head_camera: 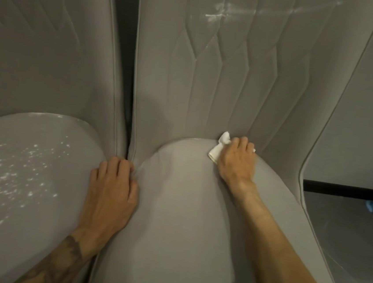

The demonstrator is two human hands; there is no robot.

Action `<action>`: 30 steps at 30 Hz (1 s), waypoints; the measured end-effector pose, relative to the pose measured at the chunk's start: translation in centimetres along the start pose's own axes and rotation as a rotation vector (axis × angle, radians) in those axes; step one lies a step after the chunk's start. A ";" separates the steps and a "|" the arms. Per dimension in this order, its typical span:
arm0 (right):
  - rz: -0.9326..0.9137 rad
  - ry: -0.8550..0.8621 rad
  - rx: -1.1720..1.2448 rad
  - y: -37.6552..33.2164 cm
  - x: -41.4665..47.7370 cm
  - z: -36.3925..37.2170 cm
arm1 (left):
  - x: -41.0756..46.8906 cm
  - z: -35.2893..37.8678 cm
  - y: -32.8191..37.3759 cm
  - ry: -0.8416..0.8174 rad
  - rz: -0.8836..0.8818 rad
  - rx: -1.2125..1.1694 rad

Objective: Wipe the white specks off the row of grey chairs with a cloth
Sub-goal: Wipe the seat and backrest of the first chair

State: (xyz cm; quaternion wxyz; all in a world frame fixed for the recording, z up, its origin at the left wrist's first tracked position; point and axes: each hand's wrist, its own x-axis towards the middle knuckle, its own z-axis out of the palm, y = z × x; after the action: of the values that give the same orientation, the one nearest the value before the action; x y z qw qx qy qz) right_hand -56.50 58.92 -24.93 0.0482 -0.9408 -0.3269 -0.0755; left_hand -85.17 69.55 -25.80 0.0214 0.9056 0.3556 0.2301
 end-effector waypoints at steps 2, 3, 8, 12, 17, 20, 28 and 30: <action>-0.037 -0.020 0.059 -4.6 -0.2 -0.1 | 0.0 0.0 0.2 -0.012 -0.006 0.004; -0.099 -0.036 0.111 -7.3 -0.5 0.0 | 0.0 -0.1 0.2 -0.017 -0.007 0.005; -0.285 -0.019 0.255 -11.7 -1.7 0.6 | 0.2 -0.2 0.0 -0.040 -0.003 0.003; -0.167 0.115 0.506 -9.1 -0.2 -0.3 | 2.0 -0.7 0.5 -0.037 0.016 -0.030; -0.125 0.393 0.658 -8.2 1.1 -4.4 | 9.6 -3.1 2.0 0.145 0.053 -0.069; -0.124 0.719 0.614 -6.1 4.2 -9.2 | 14.5 -4.7 2.2 0.286 0.079 -0.086; -0.135 0.948 0.267 -0.4 11.2 -13.5 | 25.9 -8.8 4.1 0.545 0.220 0.071; -0.157 0.937 0.203 0.8 11.7 -13.7 | 27.8 -9.1 3.6 0.565 0.239 0.096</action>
State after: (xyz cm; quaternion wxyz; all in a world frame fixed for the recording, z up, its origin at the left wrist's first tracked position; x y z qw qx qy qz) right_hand -48.47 63.51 -9.50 0.2761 -0.7686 -0.3457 -0.4621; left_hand -69.03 83.91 -5.76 -0.1482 0.8411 0.2489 0.4567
